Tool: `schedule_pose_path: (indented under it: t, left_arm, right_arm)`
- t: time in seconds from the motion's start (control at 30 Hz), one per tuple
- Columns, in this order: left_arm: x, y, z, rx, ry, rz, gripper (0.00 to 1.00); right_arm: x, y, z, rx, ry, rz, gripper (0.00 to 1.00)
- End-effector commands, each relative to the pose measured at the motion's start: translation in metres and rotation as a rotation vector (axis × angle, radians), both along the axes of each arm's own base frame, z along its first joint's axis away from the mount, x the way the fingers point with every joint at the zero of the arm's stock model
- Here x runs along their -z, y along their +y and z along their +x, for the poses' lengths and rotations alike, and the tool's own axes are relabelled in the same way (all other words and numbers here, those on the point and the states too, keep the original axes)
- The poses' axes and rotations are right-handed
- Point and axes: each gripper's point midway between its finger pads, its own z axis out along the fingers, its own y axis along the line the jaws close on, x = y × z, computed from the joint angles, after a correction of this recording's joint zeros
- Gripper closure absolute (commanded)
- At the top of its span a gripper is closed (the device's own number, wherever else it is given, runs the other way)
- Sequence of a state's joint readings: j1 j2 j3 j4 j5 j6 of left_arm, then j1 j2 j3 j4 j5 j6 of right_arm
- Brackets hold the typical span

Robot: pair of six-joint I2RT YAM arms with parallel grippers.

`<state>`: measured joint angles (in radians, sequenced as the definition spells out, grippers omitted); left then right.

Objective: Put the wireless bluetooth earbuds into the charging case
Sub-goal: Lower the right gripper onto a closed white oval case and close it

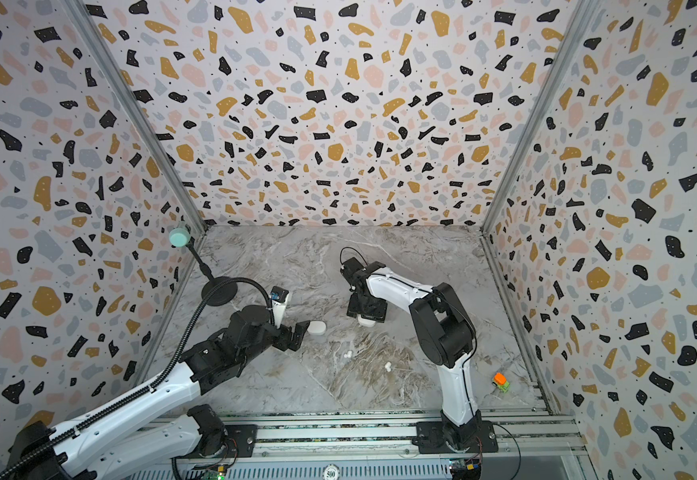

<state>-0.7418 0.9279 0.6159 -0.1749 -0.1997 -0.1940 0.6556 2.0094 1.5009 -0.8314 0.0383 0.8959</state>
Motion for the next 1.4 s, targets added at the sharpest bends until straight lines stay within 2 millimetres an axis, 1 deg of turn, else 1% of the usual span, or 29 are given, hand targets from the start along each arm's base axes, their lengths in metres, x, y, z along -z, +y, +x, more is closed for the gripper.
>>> schedule_pose_path:
  t: [0.0, 0.23, 0.57, 0.7, 0.93, 1.17, 1.37]
  left_arm:
    - [-0.012, -0.005, 0.002, 0.013, -0.026, -0.015, 0.0]
    - [-0.011, -0.005, 0.003, 0.014, -0.023, -0.01, 0.0]
    - [-0.009, -0.006, 0.002, 0.02, -0.014, -0.008, 0.0]
    - [-0.009, -0.007, 0.002, 0.024, -0.013, -0.008, 0.0]
    - [-0.007, -0.008, 0.002, 0.028, -0.007, -0.003, 0.0]
    - [-0.006, -0.008, 0.002, 0.03, -0.003, -0.001, 0.0]
    - [-0.003, -0.01, 0.002, 0.035, 0.006, 0.004, 0.0]
  right_arm:
    - [-0.003, -0.003, 0.0, 0.009, -0.008, -0.015, 0.28]
    - [-0.002, -0.004, -0.001, 0.01, -0.009, -0.016, 0.29]
    - [0.001, -0.006, -0.007, 0.028, 0.013, -0.01, 0.28]
    - [-0.001, -0.008, -0.007, 0.046, 0.003, -0.005, 0.28]
    - [-0.003, -0.006, -0.005, 0.057, -0.008, 0.019, 0.29]
    - [-0.004, -0.009, -0.002, 0.08, -0.014, 0.027, 0.29]
    - [-0.009, -0.01, 0.0, 0.089, -0.025, 0.037, 0.3]
